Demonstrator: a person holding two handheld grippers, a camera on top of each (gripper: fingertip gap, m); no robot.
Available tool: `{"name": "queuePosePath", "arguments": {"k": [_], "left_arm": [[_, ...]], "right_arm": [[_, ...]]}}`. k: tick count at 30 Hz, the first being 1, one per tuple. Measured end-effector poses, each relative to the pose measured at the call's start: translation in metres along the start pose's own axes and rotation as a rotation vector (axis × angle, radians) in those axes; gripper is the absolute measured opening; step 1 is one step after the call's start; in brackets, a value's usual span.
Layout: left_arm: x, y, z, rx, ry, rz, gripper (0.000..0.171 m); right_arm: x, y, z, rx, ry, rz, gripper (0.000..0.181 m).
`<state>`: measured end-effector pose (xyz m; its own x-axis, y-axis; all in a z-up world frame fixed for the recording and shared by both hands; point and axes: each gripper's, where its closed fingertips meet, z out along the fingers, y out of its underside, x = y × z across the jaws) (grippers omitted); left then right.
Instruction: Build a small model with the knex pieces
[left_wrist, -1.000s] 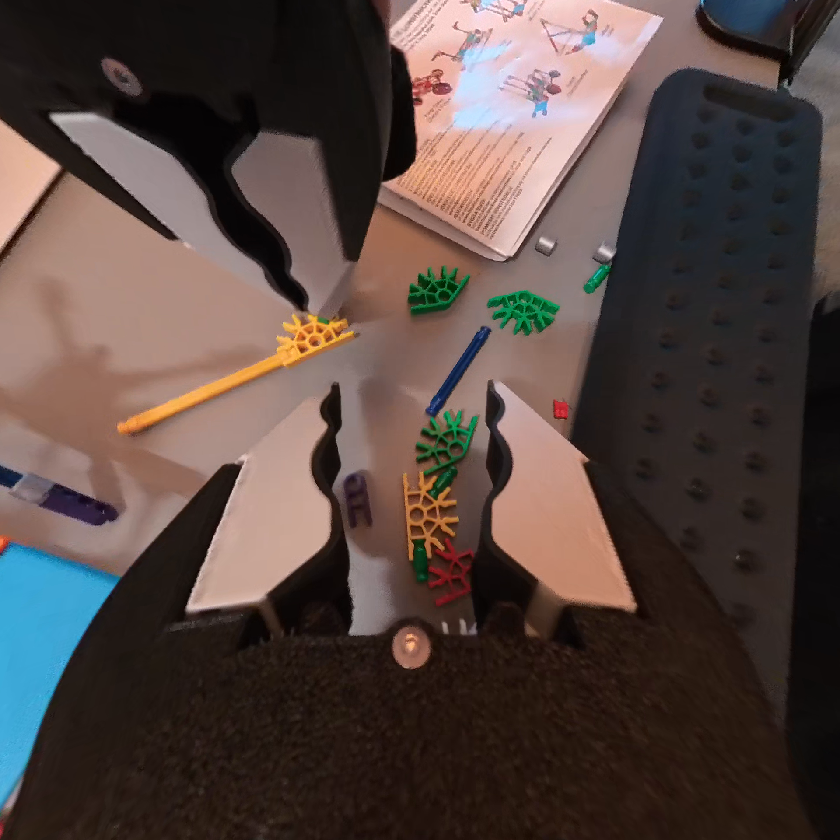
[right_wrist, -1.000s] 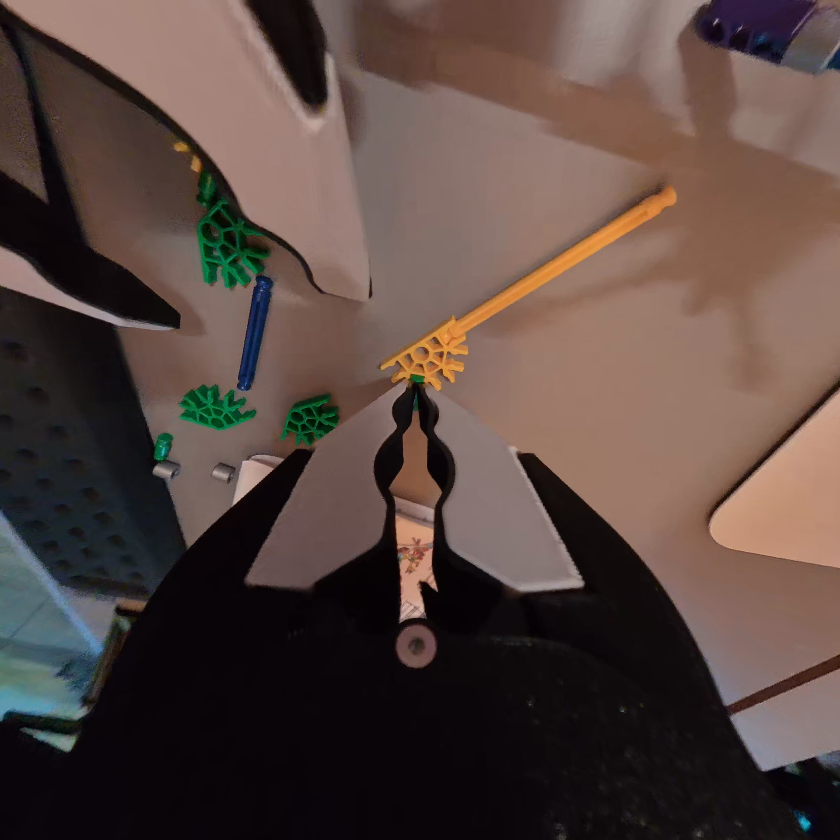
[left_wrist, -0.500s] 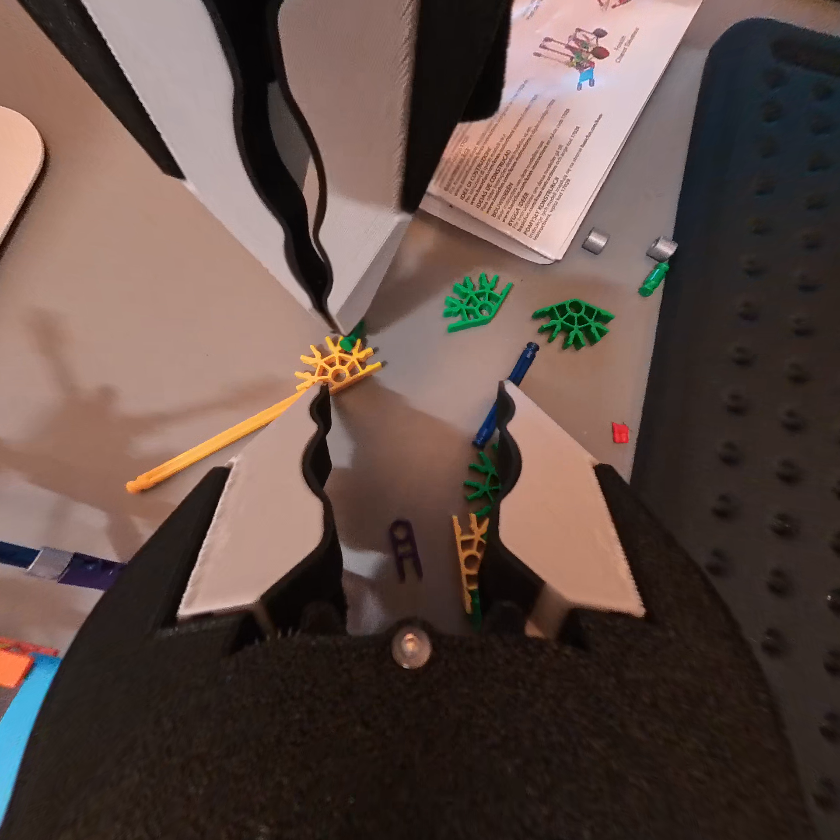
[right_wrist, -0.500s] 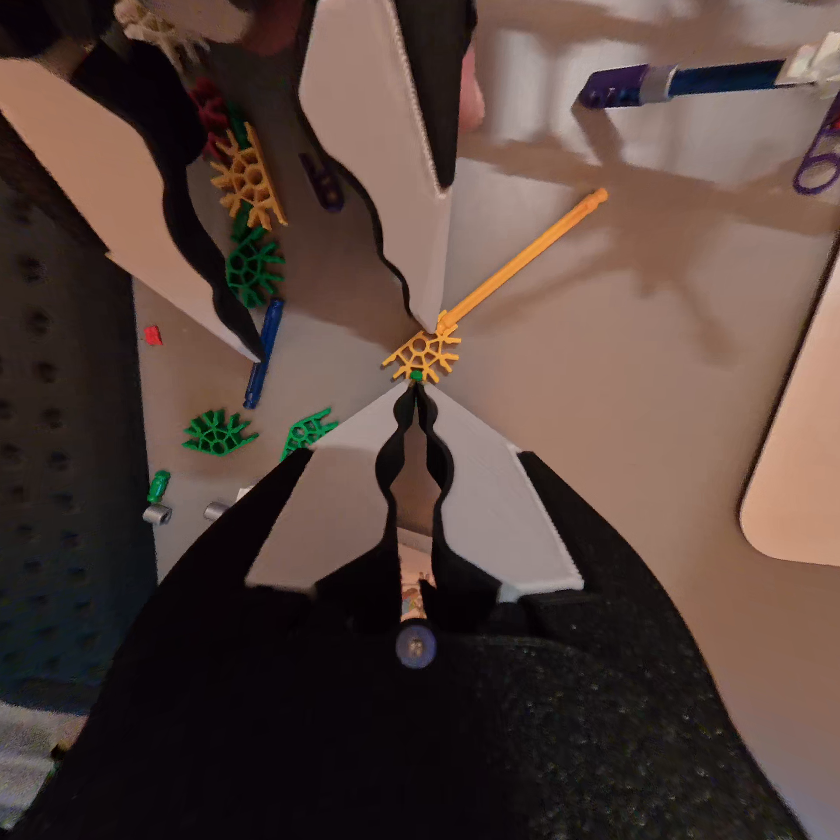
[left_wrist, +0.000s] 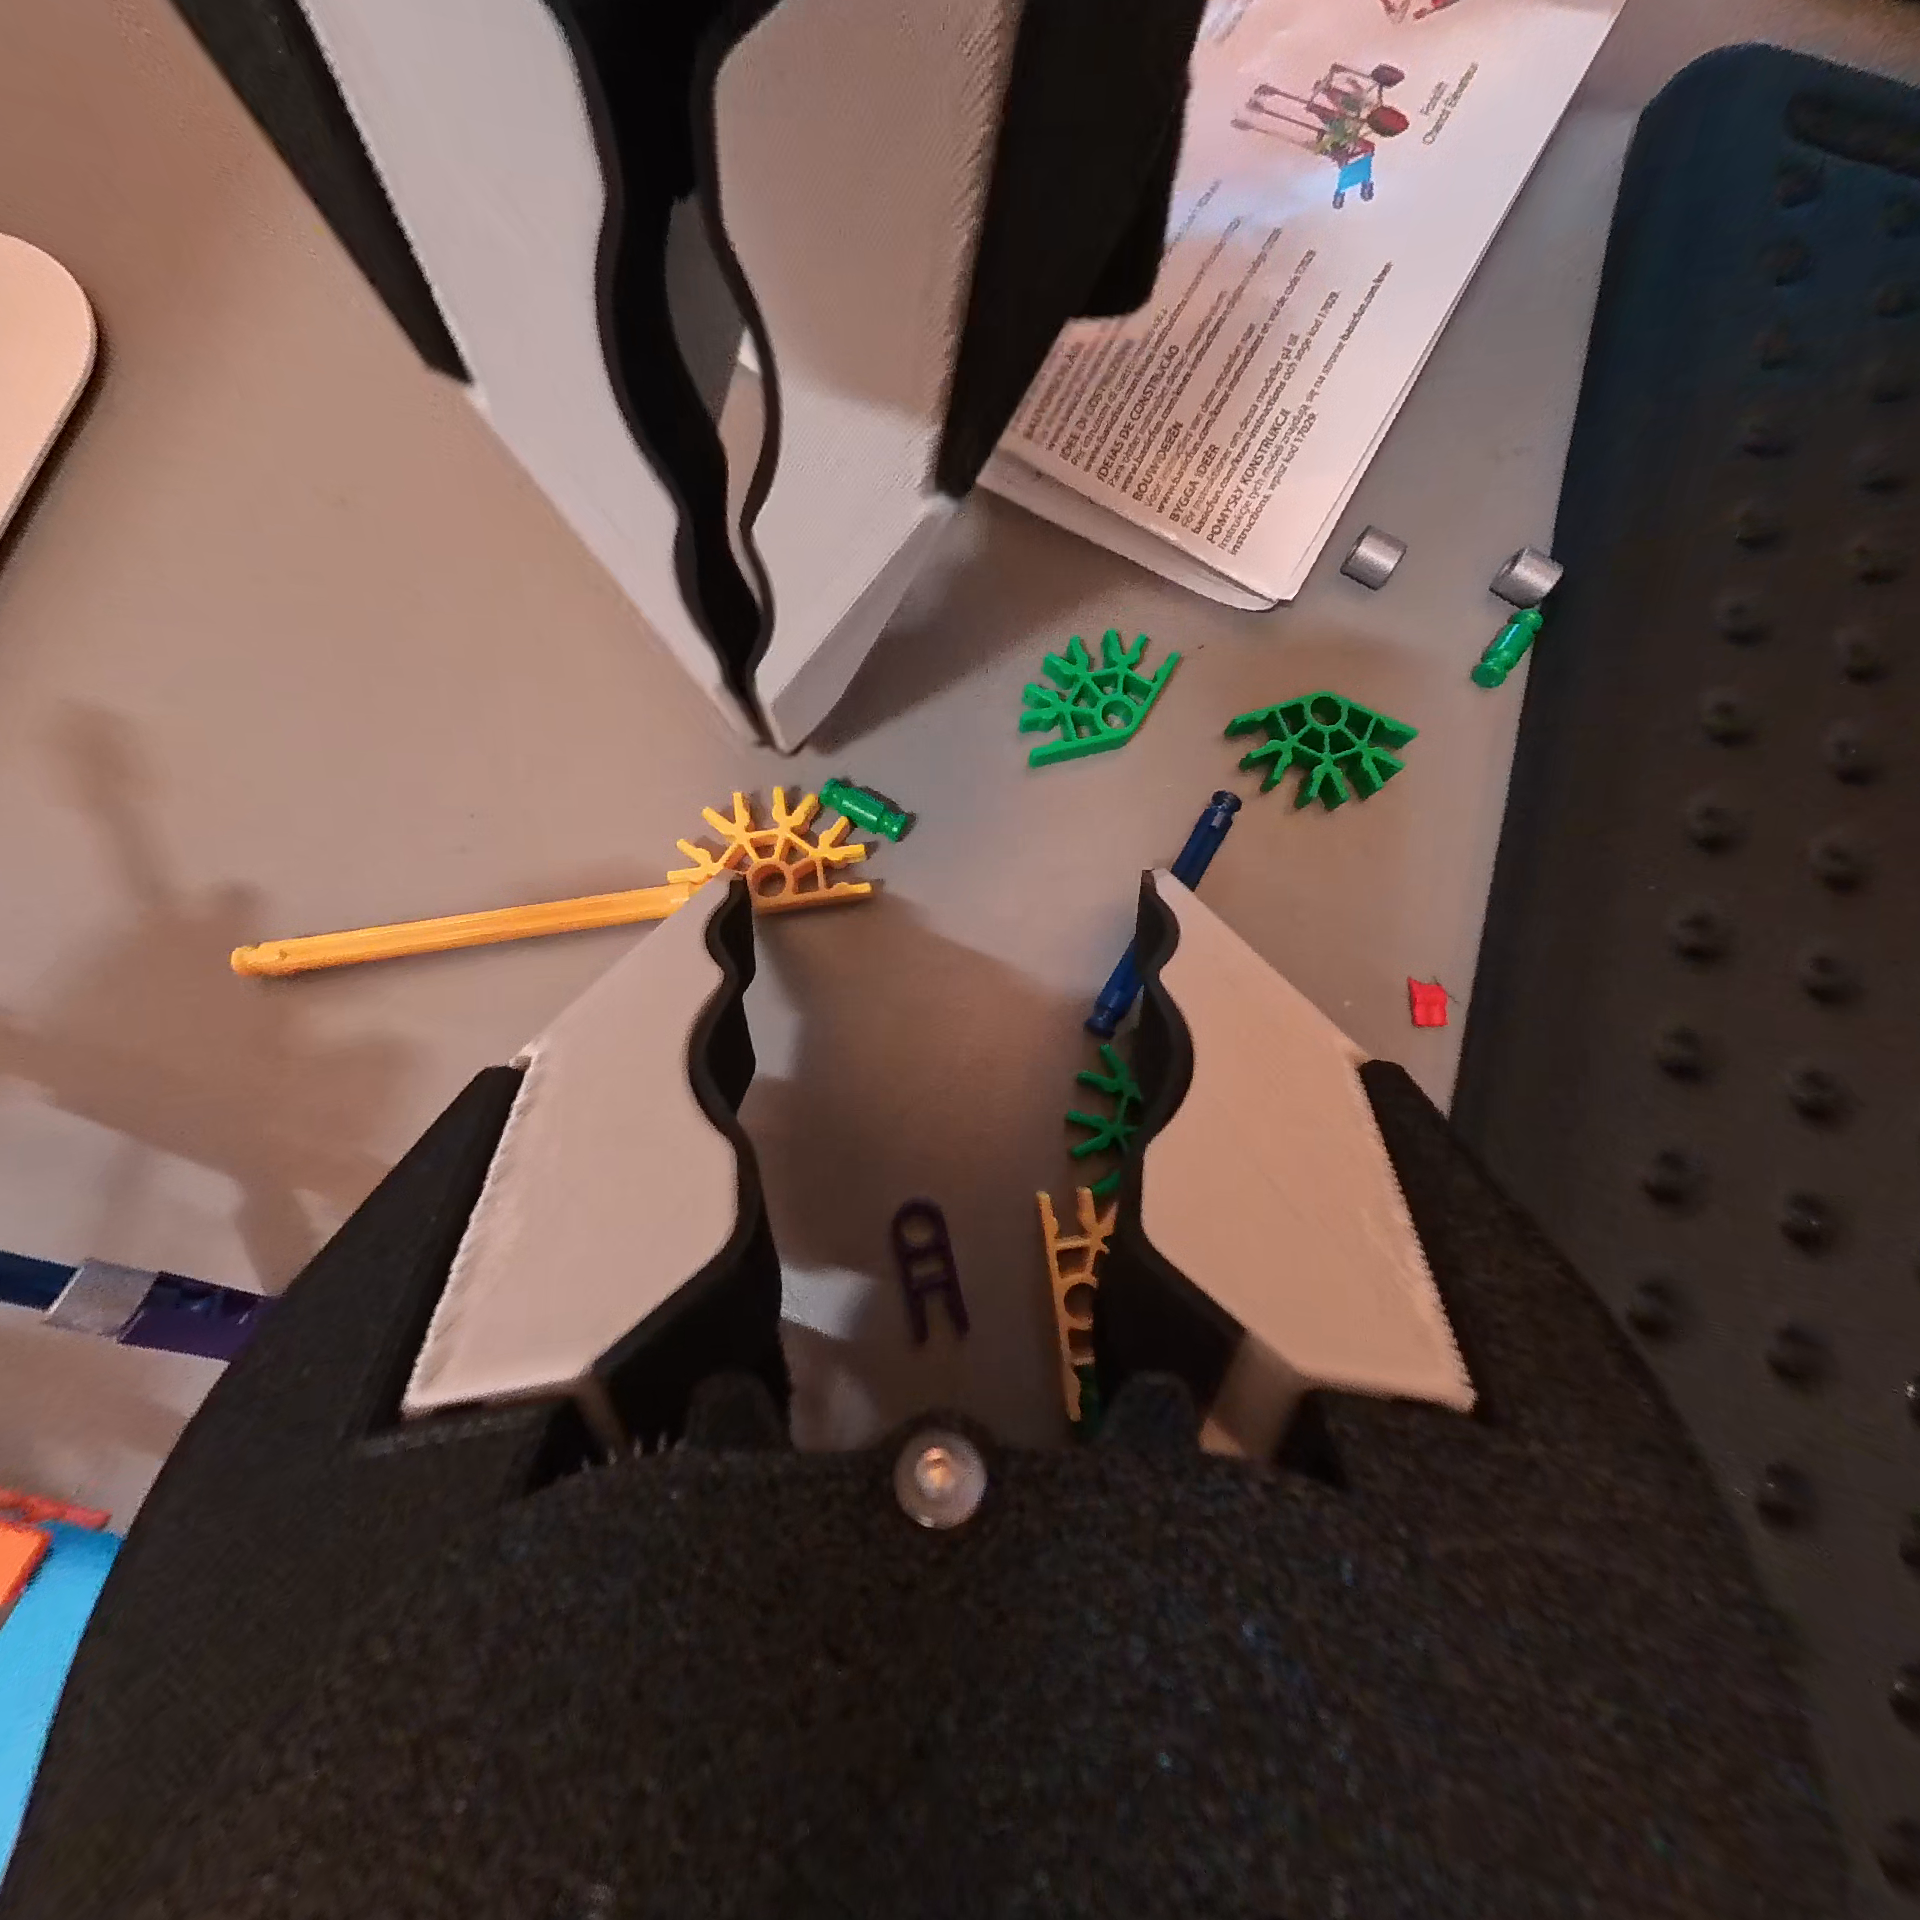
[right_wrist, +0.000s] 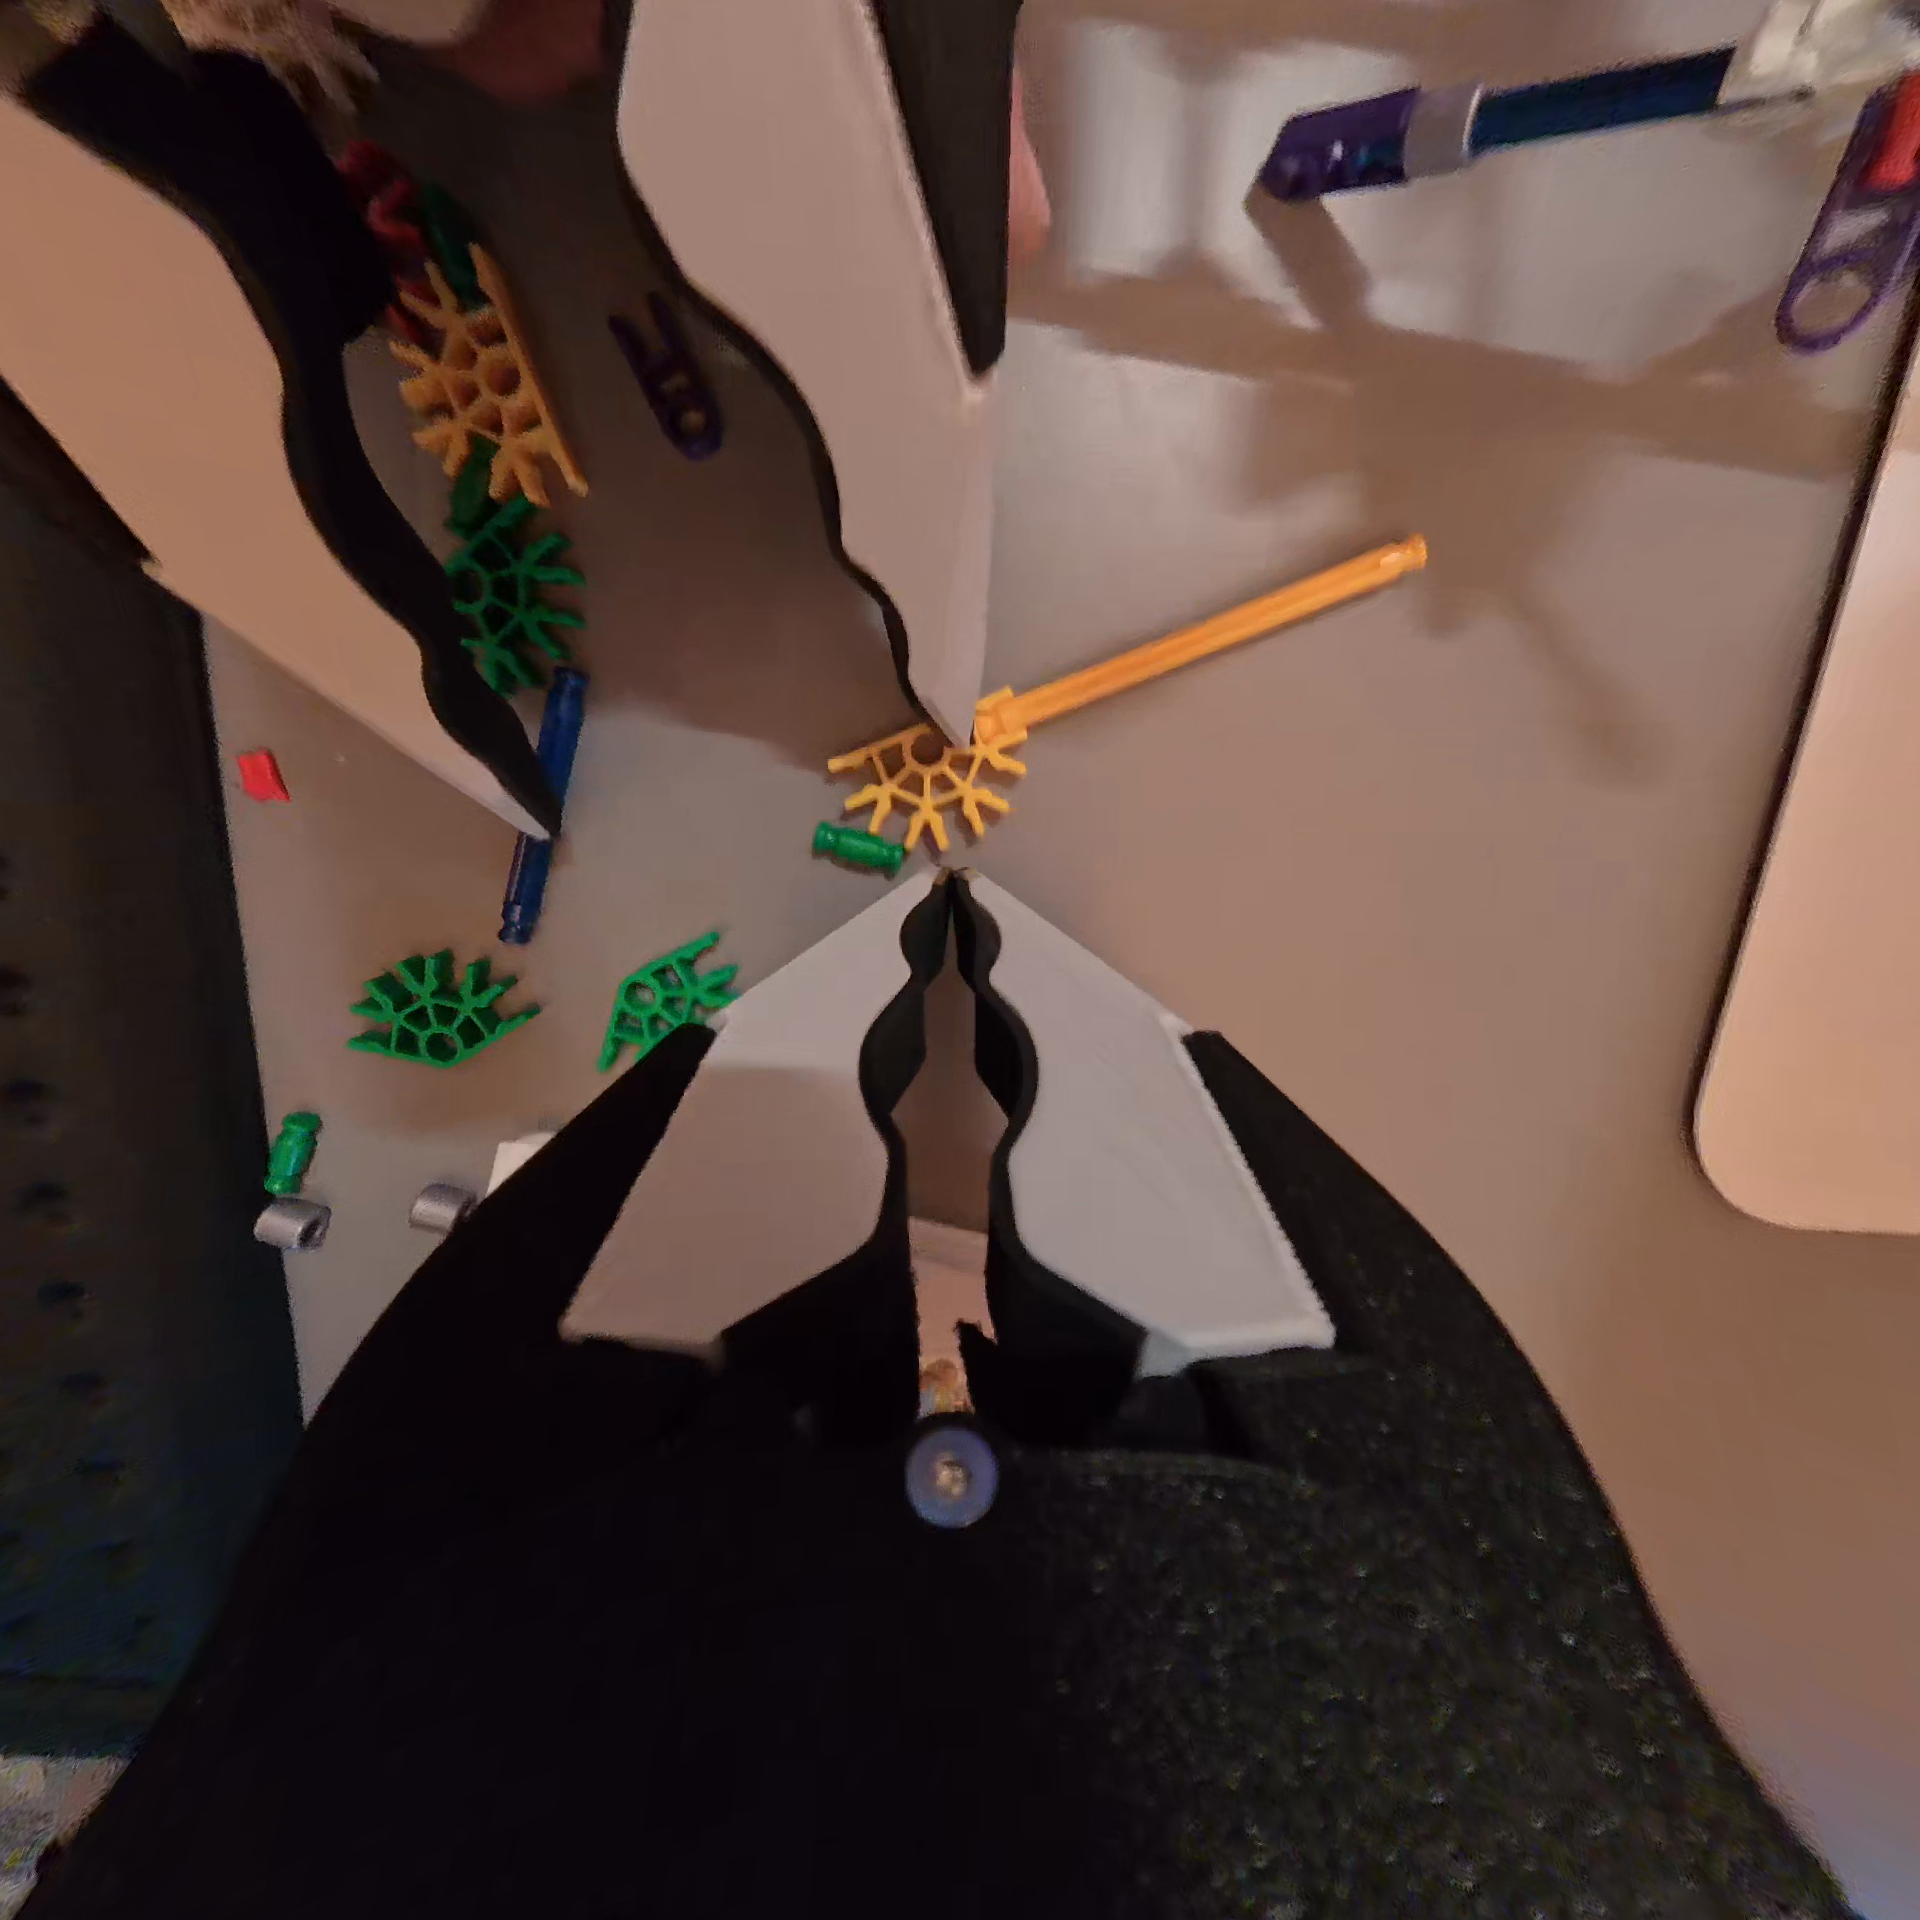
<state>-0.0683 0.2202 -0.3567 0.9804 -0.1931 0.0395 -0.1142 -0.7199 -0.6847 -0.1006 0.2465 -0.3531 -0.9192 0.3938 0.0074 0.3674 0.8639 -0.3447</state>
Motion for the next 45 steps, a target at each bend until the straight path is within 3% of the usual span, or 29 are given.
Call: {"name": "queuePosePath", "arguments": {"k": [10,16,28,32,37,41,45], "left_arm": [[0.005,0.000,0.001,-0.011,0.000,0.015,0.076],[0.006,0.000,0.001,-0.010,0.001,0.012,0.077],[0.010,-0.001,0.002,-0.005,0.019,0.021,0.078],[0.011,-0.002,0.002,-0.004,0.024,0.020,0.077],[0.011,-0.002,0.002,-0.004,0.026,0.015,0.077],[0.011,-0.002,0.002,-0.005,0.025,0.016,0.077],[0.012,-0.001,0.002,-0.008,0.023,0.020,0.078]], "right_arm": [[-0.024,0.005,0.002,0.039,0.077,0.180,0.025],[-0.019,0.009,0.007,0.080,0.119,0.206,0.018],[-0.017,0.011,0.004,0.087,0.089,-0.064,0.021],[-0.012,0.021,-0.005,0.047,0.108,0.094,0.030],[-0.023,0.015,-0.008,0.140,0.124,0.351,0.027],[-0.018,0.026,-0.002,0.111,0.225,0.404,0.025],[-0.014,0.023,0.001,0.147,0.238,0.412,0.006]]}}
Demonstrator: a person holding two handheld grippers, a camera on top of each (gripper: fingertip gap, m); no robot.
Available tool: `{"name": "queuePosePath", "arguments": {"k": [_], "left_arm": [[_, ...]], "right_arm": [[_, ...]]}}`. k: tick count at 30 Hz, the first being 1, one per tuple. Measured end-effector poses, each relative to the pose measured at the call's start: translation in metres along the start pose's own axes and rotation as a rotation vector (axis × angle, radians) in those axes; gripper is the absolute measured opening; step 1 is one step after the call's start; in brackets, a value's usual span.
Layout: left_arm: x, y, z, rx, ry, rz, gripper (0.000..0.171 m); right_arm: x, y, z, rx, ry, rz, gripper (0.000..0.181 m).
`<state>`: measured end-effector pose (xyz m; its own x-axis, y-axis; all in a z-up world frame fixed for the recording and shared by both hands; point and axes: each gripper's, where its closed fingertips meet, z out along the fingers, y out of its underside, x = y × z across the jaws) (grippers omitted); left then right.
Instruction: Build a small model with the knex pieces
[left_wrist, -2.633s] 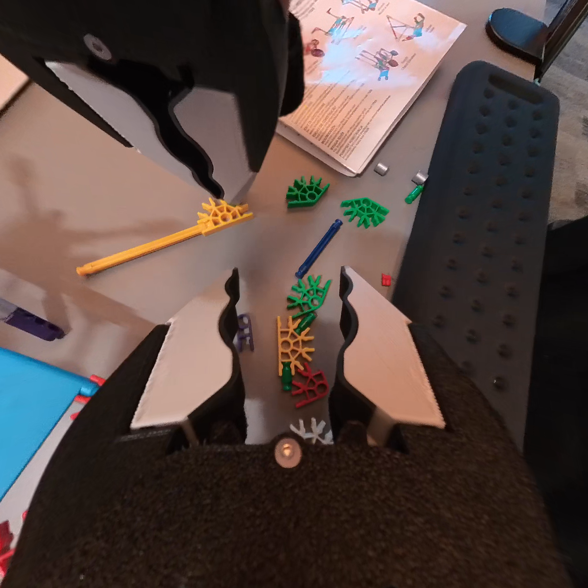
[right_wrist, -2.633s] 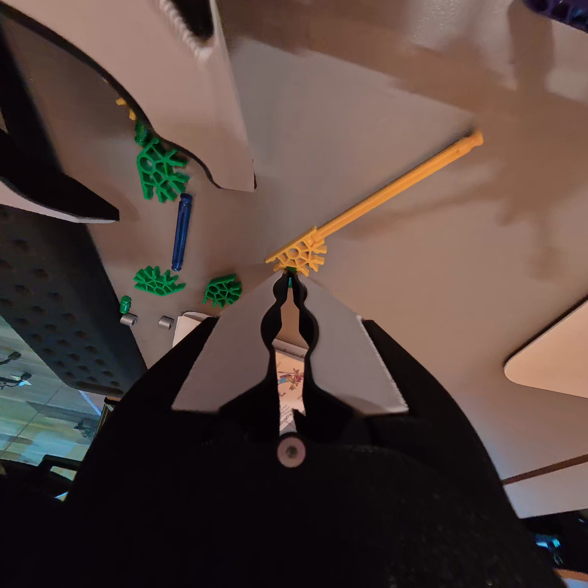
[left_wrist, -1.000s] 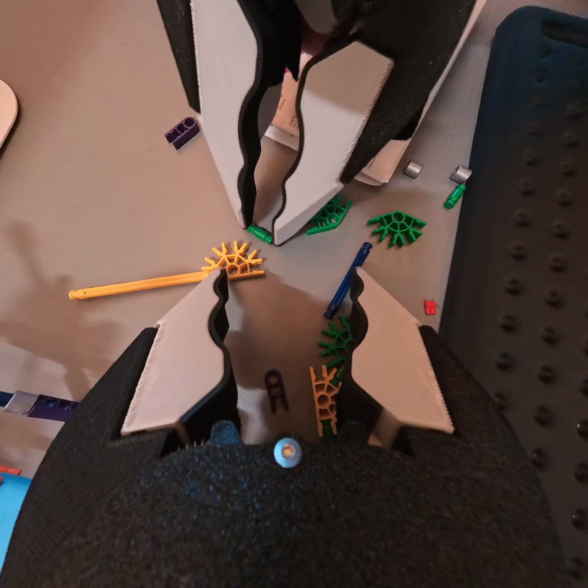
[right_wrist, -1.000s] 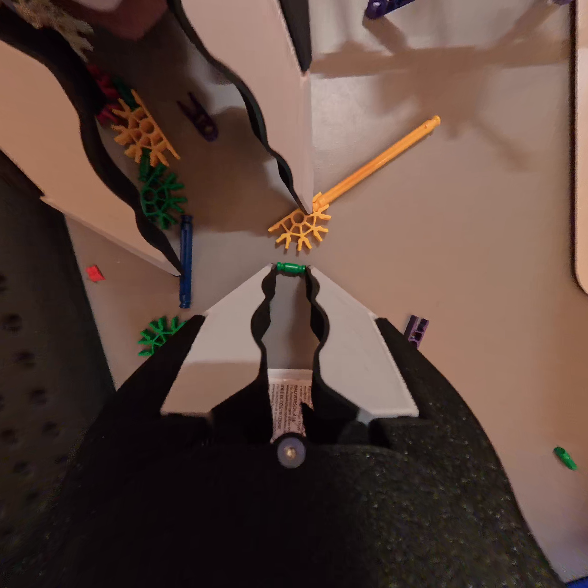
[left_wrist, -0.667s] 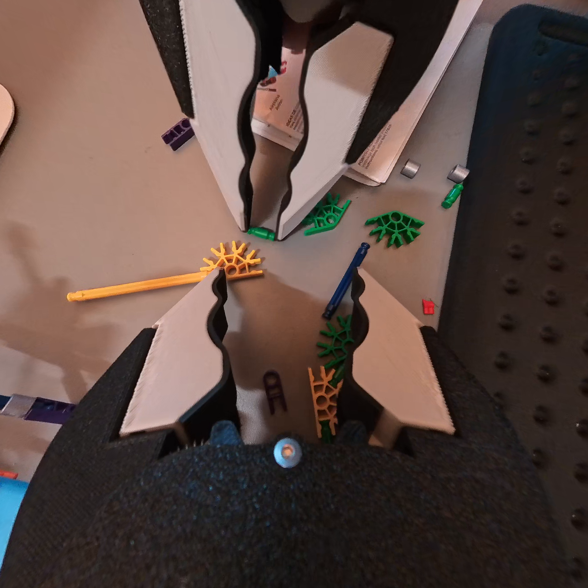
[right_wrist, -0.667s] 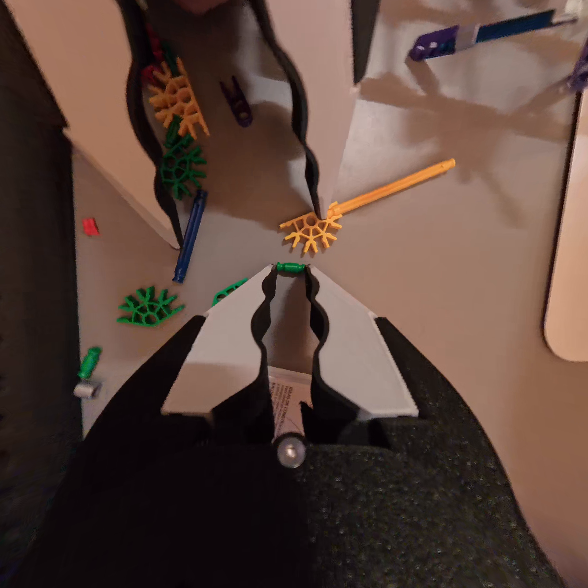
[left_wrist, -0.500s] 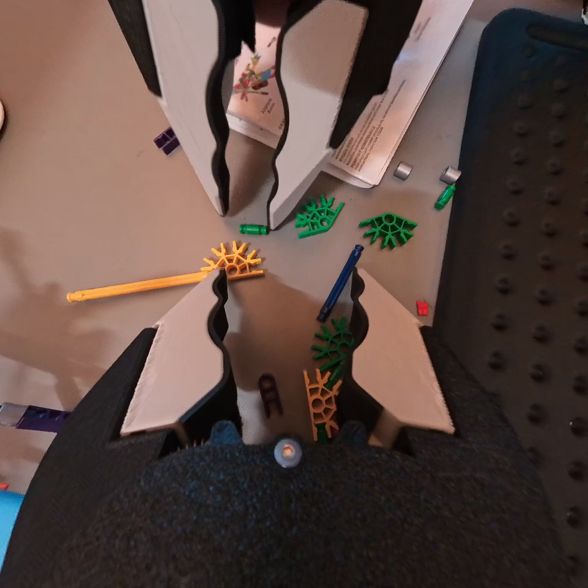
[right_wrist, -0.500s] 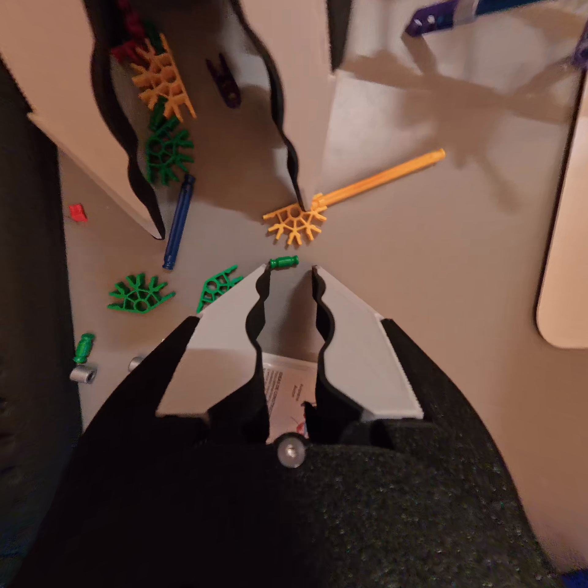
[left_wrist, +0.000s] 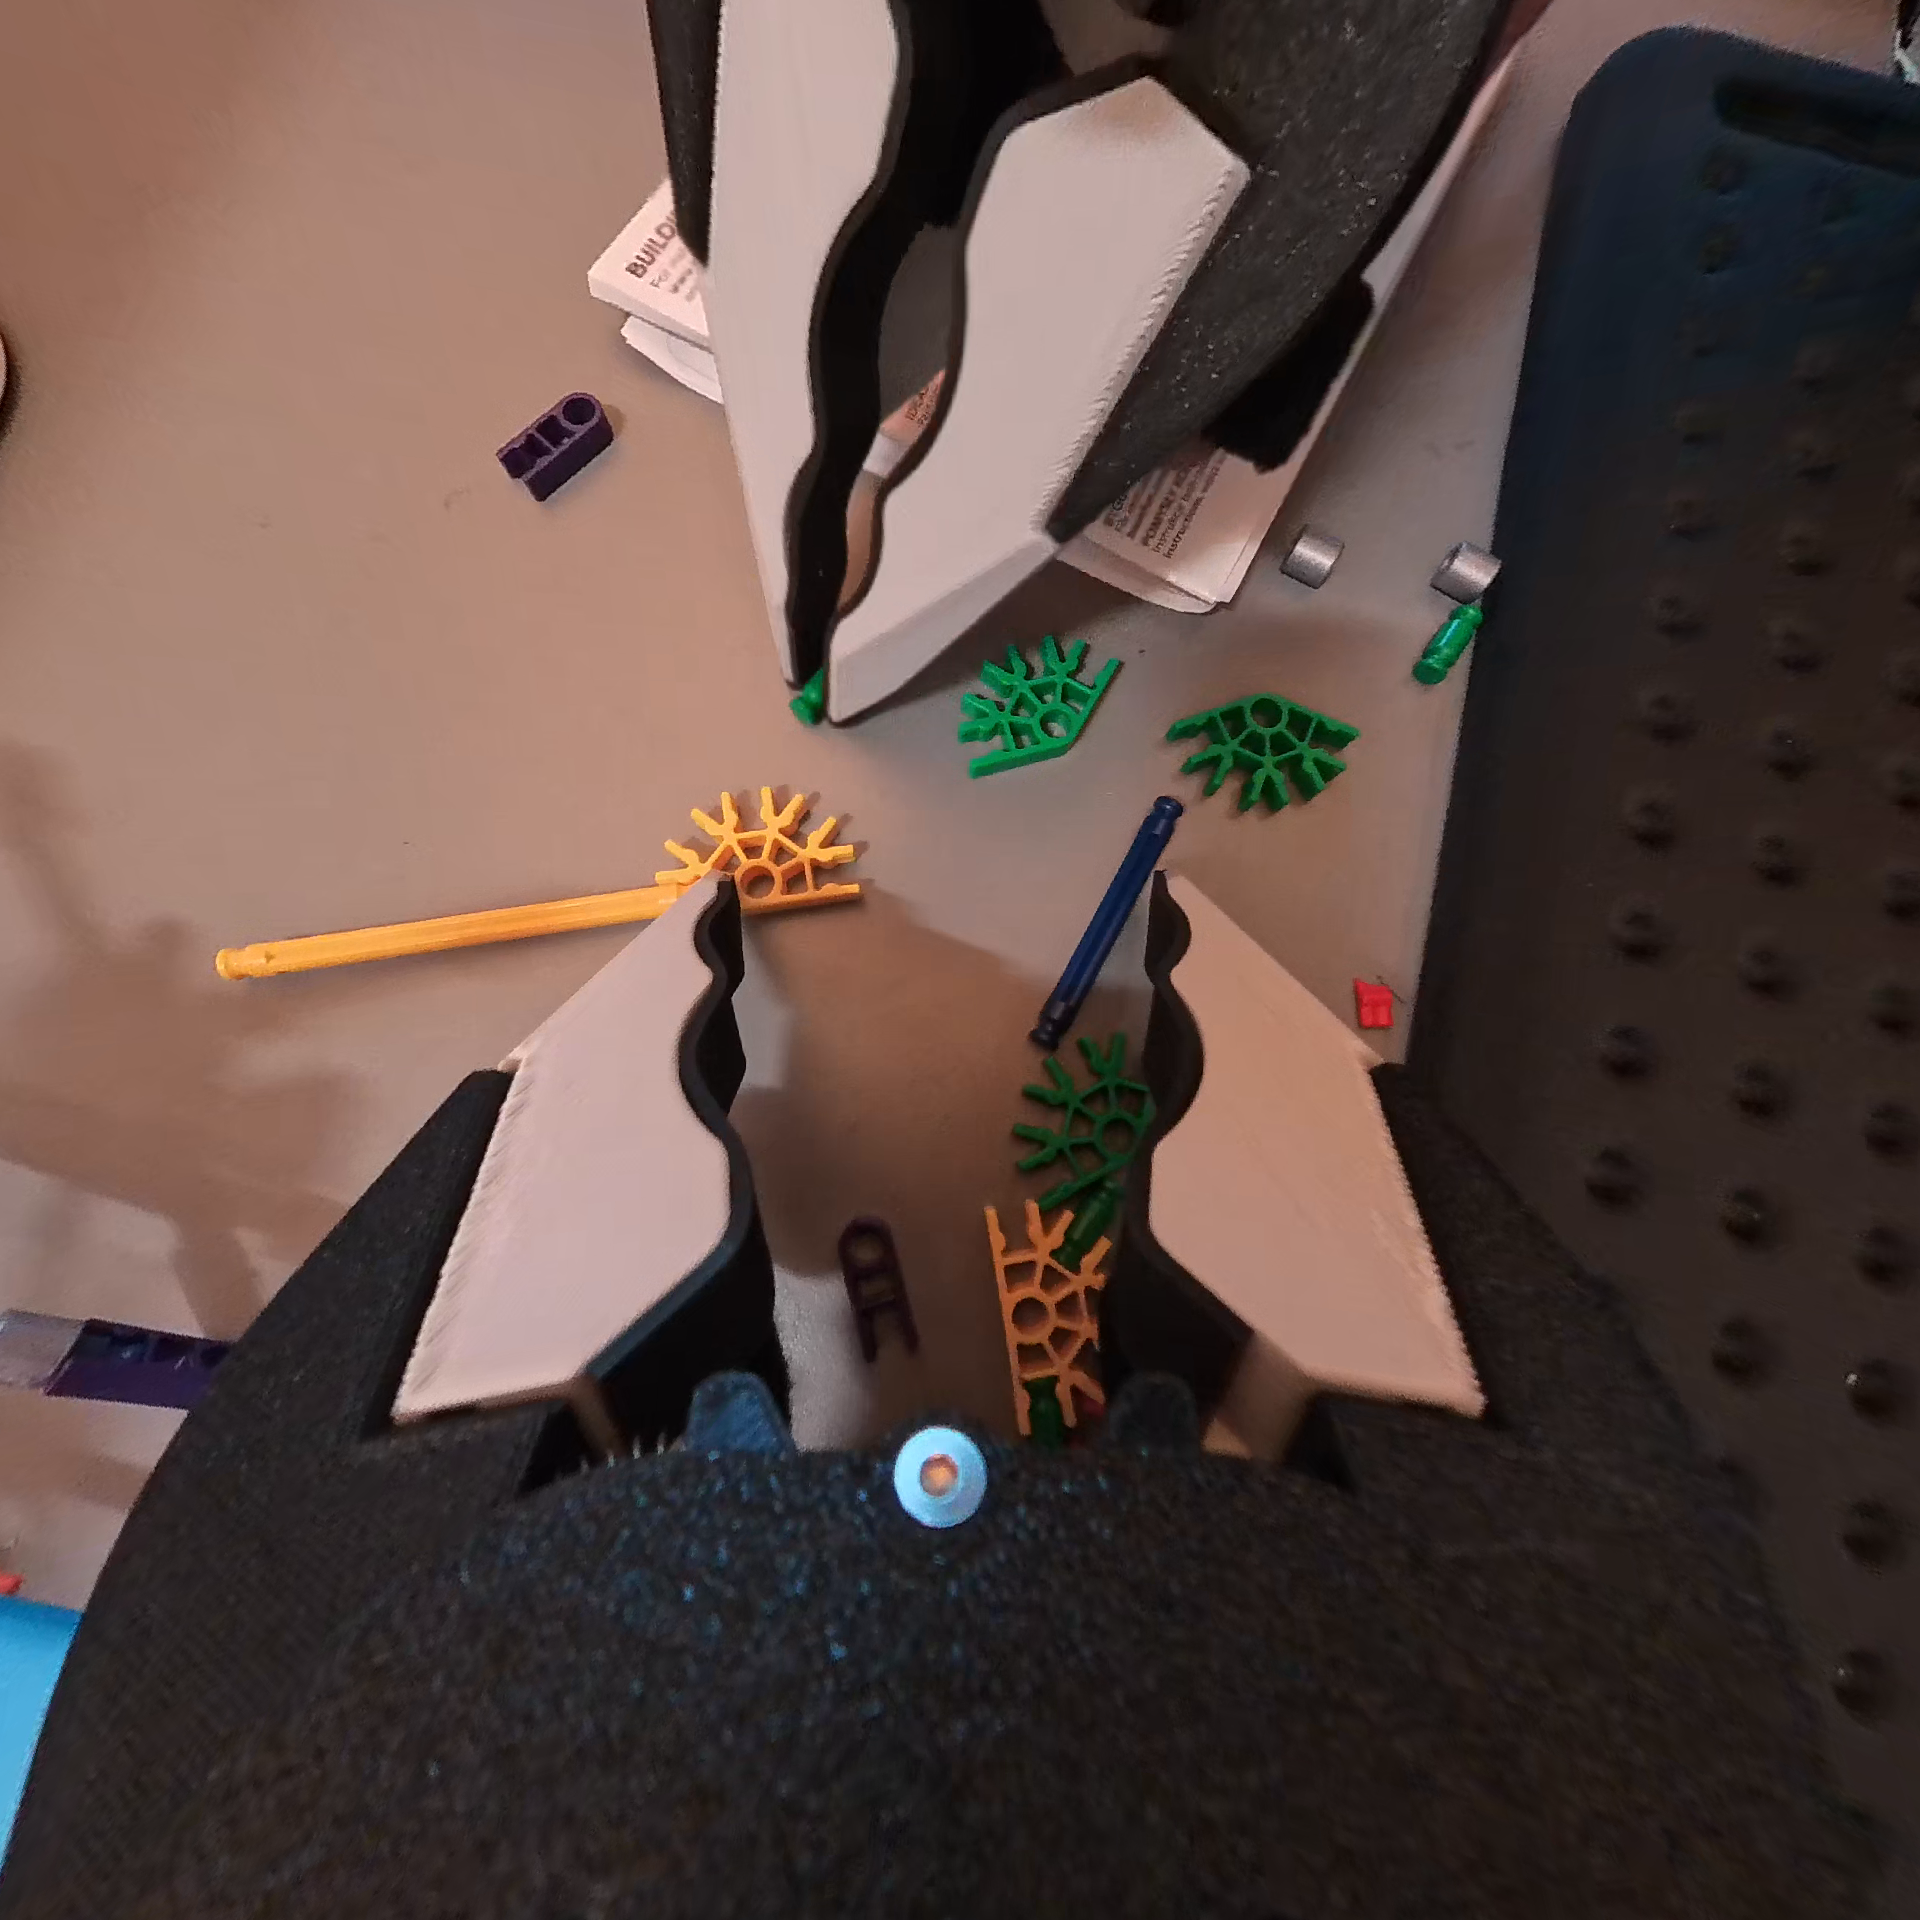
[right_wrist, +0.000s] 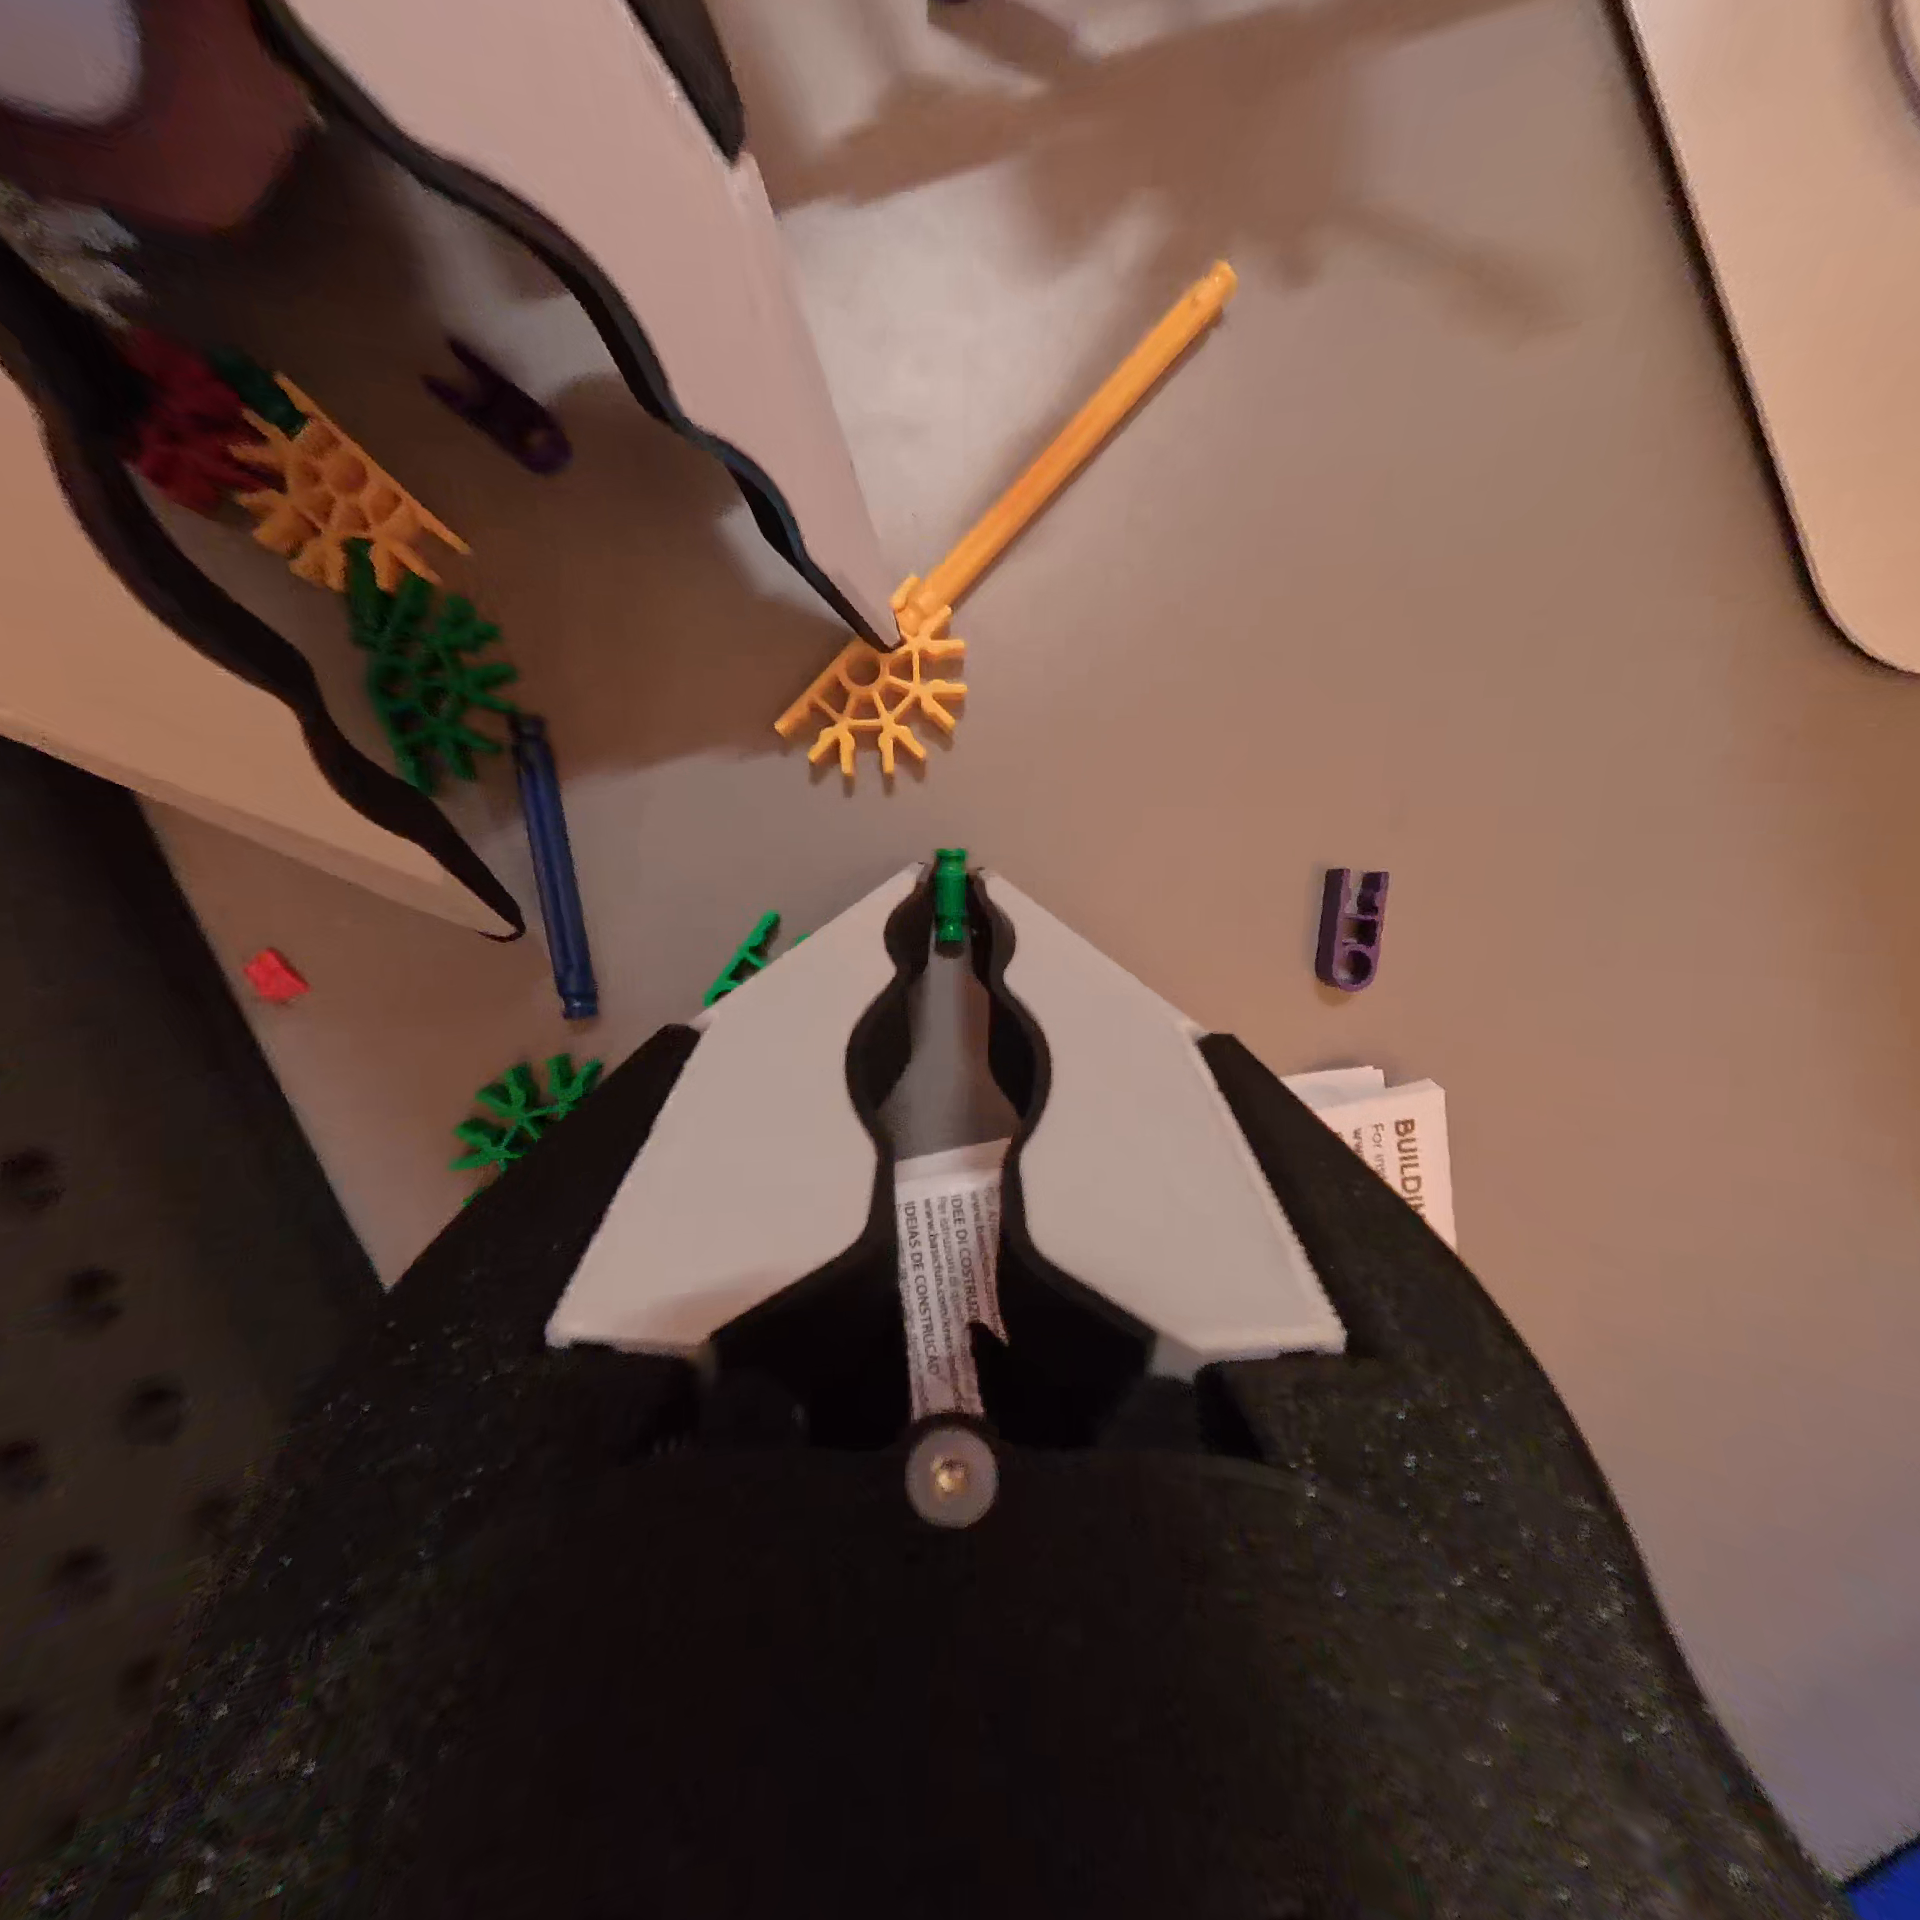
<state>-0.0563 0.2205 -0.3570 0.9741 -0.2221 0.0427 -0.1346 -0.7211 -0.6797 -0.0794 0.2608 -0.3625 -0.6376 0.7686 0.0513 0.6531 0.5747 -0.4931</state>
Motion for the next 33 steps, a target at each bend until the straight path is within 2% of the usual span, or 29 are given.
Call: {"name": "queuePosePath", "arguments": {"k": [3,6,11,14,20,33], "left_arm": [[0.001,0.000,0.000,0.004,0.006,-0.001,0.078],[0.002,-0.001,0.001,0.007,0.012,0.000,0.078],[0.004,-0.003,0.002,0.015,0.023,0.000,0.077],[0.004,-0.003,0.002,0.017,0.026,-0.004,0.077],[0.004,-0.004,0.002,0.016,0.027,-0.001,0.077],[0.004,-0.003,0.003,0.012,0.020,0.004,0.079]], "right_arm": [[0.002,-0.001,0.000,0.013,-0.004,-0.042,0.006],[-0.008,-0.012,-0.002,0.084,-0.064,-0.130,0.006],[-0.010,-0.019,0.001,0.073,-0.092,-0.216,0.006],[-0.015,-0.019,0.002,0.054,-0.145,-0.199,0.006],[-0.016,-0.015,0.002,0.012,-0.154,-0.170,0.006],[-0.015,-0.017,0.001,0.045,-0.157,-0.104,0.011]]}}
